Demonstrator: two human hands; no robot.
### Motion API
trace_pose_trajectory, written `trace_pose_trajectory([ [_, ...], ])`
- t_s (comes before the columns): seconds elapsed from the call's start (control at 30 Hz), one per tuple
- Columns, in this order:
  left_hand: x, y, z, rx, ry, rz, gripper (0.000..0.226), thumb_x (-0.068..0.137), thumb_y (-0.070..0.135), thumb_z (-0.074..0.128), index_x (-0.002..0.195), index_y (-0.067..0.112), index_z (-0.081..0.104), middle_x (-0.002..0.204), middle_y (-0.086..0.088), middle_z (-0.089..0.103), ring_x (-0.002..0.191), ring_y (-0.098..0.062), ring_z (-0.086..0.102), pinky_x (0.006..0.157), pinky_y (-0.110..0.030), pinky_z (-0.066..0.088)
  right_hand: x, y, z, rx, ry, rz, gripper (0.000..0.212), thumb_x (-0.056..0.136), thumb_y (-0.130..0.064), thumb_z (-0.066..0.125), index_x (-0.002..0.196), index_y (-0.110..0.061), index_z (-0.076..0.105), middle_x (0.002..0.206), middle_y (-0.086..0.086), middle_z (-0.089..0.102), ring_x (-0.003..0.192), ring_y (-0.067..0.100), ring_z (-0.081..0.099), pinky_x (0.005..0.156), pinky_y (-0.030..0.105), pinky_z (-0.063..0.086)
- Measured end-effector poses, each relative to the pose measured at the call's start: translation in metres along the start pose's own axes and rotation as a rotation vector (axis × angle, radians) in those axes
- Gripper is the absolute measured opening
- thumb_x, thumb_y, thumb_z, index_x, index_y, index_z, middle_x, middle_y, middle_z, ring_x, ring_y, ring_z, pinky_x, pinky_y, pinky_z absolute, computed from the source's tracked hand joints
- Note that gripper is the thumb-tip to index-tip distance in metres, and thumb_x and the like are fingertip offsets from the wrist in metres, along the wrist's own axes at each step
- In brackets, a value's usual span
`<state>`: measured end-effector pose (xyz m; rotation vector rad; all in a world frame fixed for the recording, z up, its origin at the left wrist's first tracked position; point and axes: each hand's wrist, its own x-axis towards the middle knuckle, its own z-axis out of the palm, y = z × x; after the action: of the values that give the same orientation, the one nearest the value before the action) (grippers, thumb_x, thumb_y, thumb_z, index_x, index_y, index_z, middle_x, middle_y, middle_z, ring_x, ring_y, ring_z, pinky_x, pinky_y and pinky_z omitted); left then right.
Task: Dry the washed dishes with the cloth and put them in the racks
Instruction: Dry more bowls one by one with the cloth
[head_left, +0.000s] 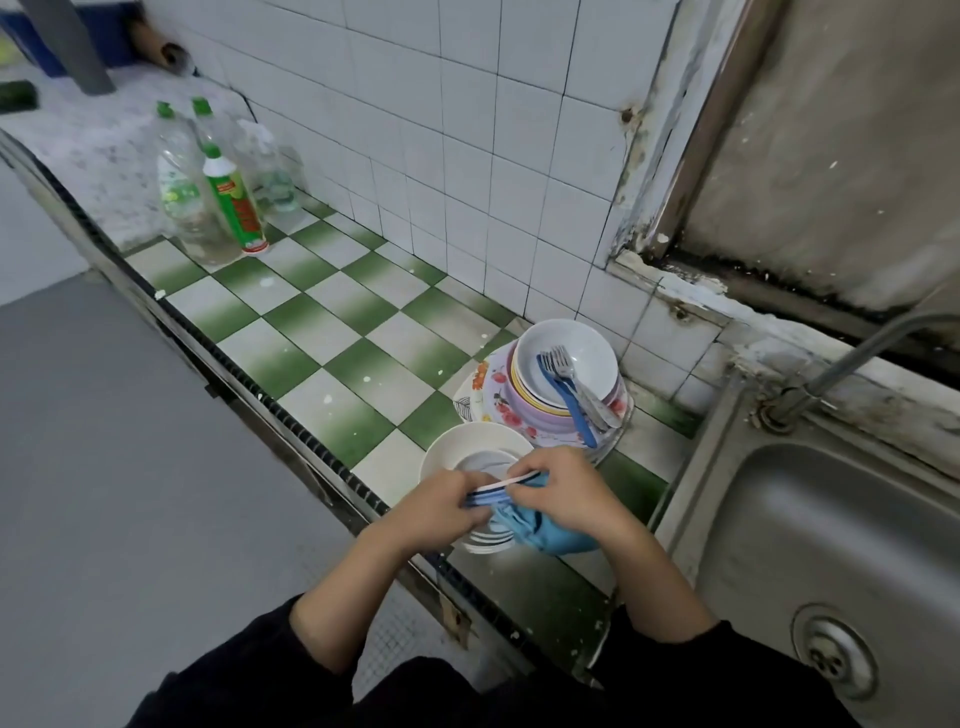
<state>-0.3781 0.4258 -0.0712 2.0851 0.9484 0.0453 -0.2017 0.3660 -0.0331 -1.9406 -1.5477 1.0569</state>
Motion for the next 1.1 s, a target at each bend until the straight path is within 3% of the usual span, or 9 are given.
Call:
trace_pose_trajectory([
  [0.17, 0.002, 0.01, -0.005, -0.269, 0.115, 0.102, 0.014, 0.09, 0.022, 0.064, 0.101, 0.018, 0.071, 0.073, -0.011, 0.065, 0.059, -0.013, 0.051, 0.057, -0.03, 0.044, -0.003, -0.006, -0.011, 0.312, 0.1, -0.036, 0.026, 0.085, -0.007, 0.072, 0.094, -0.031, 0.071, 0.097, -0.015, 0.07, 0.097, 0.002, 0.065, 0.088, 0.023, 0.054],
  [0.27, 0.002, 0.013, -0.006, -0.366, 0.11, 0.093, 0.01, 0.093, 0.019, 0.065, 0.101, 0.021, 0.071, 0.064, -0.003, 0.052, 0.052, -0.008, 0.036, 0.05, -0.023, 0.031, -0.005, -0.012, -0.022, 0.446, 0.241, -0.05, 0.027, 0.086, -0.009, 0.072, 0.094, -0.034, 0.071, 0.097, -0.013, 0.072, 0.095, 0.0, 0.066, 0.086, 0.023, 0.054],
  [0.43, -0.001, 0.019, -0.011, -0.615, 0.166, 0.006, 0.014, 0.093, 0.013, 0.063, 0.103, 0.009, 0.072, 0.088, -0.011, 0.073, 0.076, -0.017, 0.063, 0.069, -0.03, 0.05, -0.012, -0.019, -0.034, 1.046, 0.439, 0.168, 0.007, 0.088, -0.018, 0.07, 0.091, -0.019, 0.076, 0.097, 0.005, 0.074, 0.088, 0.021, 0.07, 0.072, 0.034, 0.058],
  [0.57, 0.002, 0.036, -0.019, -0.864, 0.397, -0.183, 0.031, 0.092, 0.016, 0.064, 0.121, 0.026, 0.063, 0.119, -0.008, 0.067, 0.107, -0.026, 0.063, 0.093, -0.04, 0.053, -0.02, -0.026, -0.038, 1.264, 0.437, 0.174, 0.031, 0.082, -0.029, 0.07, 0.105, -0.008, 0.07, 0.101, 0.011, 0.072, 0.08, 0.019, 0.071, 0.062, 0.03, 0.058],
  [0.7, 0.0, 0.061, -0.028, -0.96, 0.499, -0.176, 0.023, 0.093, 0.012, 0.062, 0.113, 0.022, 0.068, 0.117, -0.011, 0.069, 0.099, -0.025, 0.065, 0.082, -0.032, 0.056, -0.027, -0.045, -0.03, 1.006, 0.433, 0.024, 0.049, 0.057, -0.04, 0.082, 0.103, -0.029, 0.07, 0.116, 0.003, 0.068, 0.101, 0.018, 0.067, 0.078, 0.031, 0.058],
  [0.83, -0.009, 0.091, -0.032, -1.024, 0.523, -0.056, 0.028, 0.097, -0.003, 0.051, 0.12, 0.005, 0.065, 0.109, -0.014, 0.071, 0.084, -0.015, 0.068, 0.07, -0.02, 0.056, -0.018, -0.058, -0.001, 0.091, 0.704, -0.228, 0.032, 0.078, -0.035, 0.079, 0.108, -0.036, 0.068, 0.116, -0.006, 0.046, 0.101, 0.001, 0.042, 0.084, 0.009, 0.035],
  [0.9, -0.014, 0.1, -0.035, -1.063, 0.564, -0.023, 0.027, 0.096, 0.0, 0.054, 0.118, 0.008, 0.065, 0.114, -0.012, 0.07, 0.092, -0.017, 0.067, 0.075, -0.019, 0.056, -0.009, -0.062, -0.007, 0.112, 0.836, -0.17, 0.025, 0.086, -0.037, 0.071, 0.105, -0.02, 0.069, 0.111, -0.001, 0.05, 0.095, 0.006, 0.045, 0.074, 0.01, 0.036],
  [1.03, -0.022, 0.109, -0.039, -1.053, 0.652, -0.002, 0.026, 0.095, 0.0, 0.056, 0.106, 0.021, 0.067, 0.115, -0.006, 0.07, 0.101, -0.019, 0.065, 0.091, -0.03, 0.054, 0.005, -0.065, -0.035, 0.361, 0.671, 0.116, 0.037, 0.094, -0.043, 0.057, 0.079, -0.01, 0.064, 0.071, 0.0, 0.058, 0.068, 0.017, 0.053, 0.053, 0.018, 0.035],
  [1.1, -0.022, 0.111, -0.041, -1.069, 0.689, -0.024, 0.026, 0.095, -0.002, 0.054, 0.106, 0.017, 0.068, 0.102, -0.003, 0.073, 0.088, -0.013, 0.068, 0.081, -0.025, 0.057, 0.002, -0.074, -0.025, 0.292, 0.734, -0.093, 0.041, 0.093, -0.048, 0.053, 0.085, -0.01, 0.069, 0.078, 0.001, 0.064, 0.072, 0.013, 0.055, 0.064, 0.021, 0.041],
])
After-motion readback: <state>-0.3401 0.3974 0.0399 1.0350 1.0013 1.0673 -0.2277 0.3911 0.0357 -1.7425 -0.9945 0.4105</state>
